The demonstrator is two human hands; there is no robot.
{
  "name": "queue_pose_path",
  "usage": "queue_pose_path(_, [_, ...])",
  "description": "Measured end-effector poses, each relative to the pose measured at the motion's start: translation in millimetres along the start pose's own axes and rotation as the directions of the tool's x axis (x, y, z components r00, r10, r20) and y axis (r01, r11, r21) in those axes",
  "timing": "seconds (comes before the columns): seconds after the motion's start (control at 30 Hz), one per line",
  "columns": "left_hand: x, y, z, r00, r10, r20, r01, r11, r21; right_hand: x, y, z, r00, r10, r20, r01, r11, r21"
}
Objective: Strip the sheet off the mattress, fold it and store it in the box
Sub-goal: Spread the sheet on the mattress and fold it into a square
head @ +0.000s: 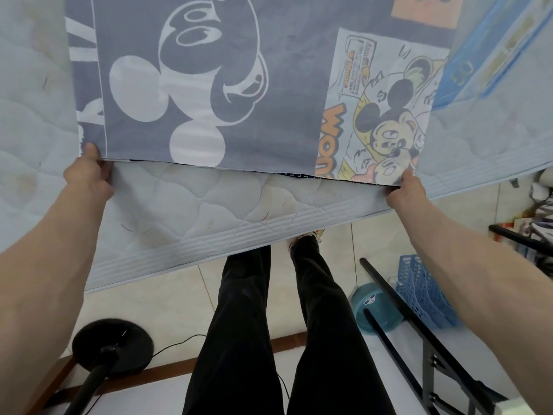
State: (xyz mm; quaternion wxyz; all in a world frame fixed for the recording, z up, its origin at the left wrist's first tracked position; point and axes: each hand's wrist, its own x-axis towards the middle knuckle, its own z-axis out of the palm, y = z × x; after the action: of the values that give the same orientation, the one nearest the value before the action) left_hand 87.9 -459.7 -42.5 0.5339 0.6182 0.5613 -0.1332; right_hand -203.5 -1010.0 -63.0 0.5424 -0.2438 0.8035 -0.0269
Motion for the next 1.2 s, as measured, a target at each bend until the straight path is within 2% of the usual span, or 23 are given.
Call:
queue_pose_path(0.07, [4, 2, -2, 1.000, -0.006, -0.005, 0.006, 1.000, -0.008, -20, 4, -3, 0.996, -0.092, -0.020, 0.092, 0.995, 0.026])
queue_pose_path(0.1, [4, 4, -4, 1.000, -0.009, -0.002, 0.009, 1.000, -0.001, -31, 5, -6, 0.995, -0.078, -0.056, 0.080, 0.996, 0.037])
queue_pose_path(0.17, [1, 5, -6, 1.000, -0.010, 0.005, 0.010, 1.000, 0.000, -42, 4, -7, 0.990, -0.139, 0.015, 0.138, 0.990, 0.040])
queue_pose_path(0.27, [0, 4, -7, 1.000, -0.001, -0.002, 0.001, 1.000, 0.003, -50, 11, -12, 0.943, -0.331, 0.041, 0.333, 0.929, -0.163])
queue_pose_path(0.33, [0, 5, -7, 1.000, -0.004, 0.005, 0.004, 1.000, -0.010, -45, 11, -17, 0.942, -0.334, 0.006, 0.329, 0.922, -0.204])
queue_pose_path(0.53, [-8, 8, -9, 0.998, 0.004, 0.057, -0.003, 1.000, -0.019, -39, 10, -17, 0.987, -0.162, 0.013, 0.162, 0.972, -0.171])
queue_pose_path(0.7, [-30, 34, -8, 0.999, -0.008, 0.034, 0.007, 1.000, 0.029, -65, -15, -11, 0.978, -0.191, -0.079, 0.171, 0.962, -0.211])
queue_pose_path(0.77, [-58, 64, -3, 0.999, 0.008, 0.040, -0.008, 1.000, 0.011, -104, -43, 0, 0.957, -0.280, -0.068, 0.239, 0.904, -0.354])
queue_pose_path(0.83, [-94, 106, 2, 0.997, 0.036, 0.070, -0.037, 0.999, 0.015, -167, -88, 19, 0.923, -0.385, -0.027, 0.308, 0.776, -0.550])
queue_pose_path(0.93, [-155, 195, 9, 0.986, 0.063, 0.152, -0.064, 0.998, 0.000, -273, -181, 50, 0.816, -0.574, 0.065, 0.461, 0.580, -0.671])
queue_pose_path(0.97, [-175, 233, 12, 0.979, 0.085, 0.183, -0.082, 0.996, -0.025, -316, -217, 57, 0.793, -0.606, 0.061, 0.497, 0.587, -0.638])
queue_pose_path(1.0, [-200, 278, 16, 0.969, 0.121, 0.217, -0.114, 0.993, -0.041, -358, -254, 62, 0.747, -0.656, 0.103, 0.568, 0.551, -0.611])
queue_pose_path(1.1, [-288, 426, 21, 0.882, 0.350, 0.315, -0.328, 0.937, -0.124, -510, -363, 73, 0.667, -0.734, 0.125, 0.714, 0.583, -0.389])
queue_pose_path(1.13, [-326, 473, 19, 0.845, 0.426, 0.324, -0.389, 0.904, -0.177, -555, -401, 71, 0.623, -0.773, 0.121, 0.774, 0.586, -0.242])
queue_pose_path(1.17, [-366, 515, 15, 0.812, 0.486, 0.322, -0.423, 0.872, -0.246, -600, -434, 68, 0.639, -0.767, 0.057, 0.769, 0.637, -0.048])
queue_pose_path(1.2, [-407, 551, 9, 0.793, 0.528, 0.304, -0.445, 0.842, -0.305, -639, -464, 62, 0.650, -0.760, 0.029, 0.747, 0.645, 0.163])
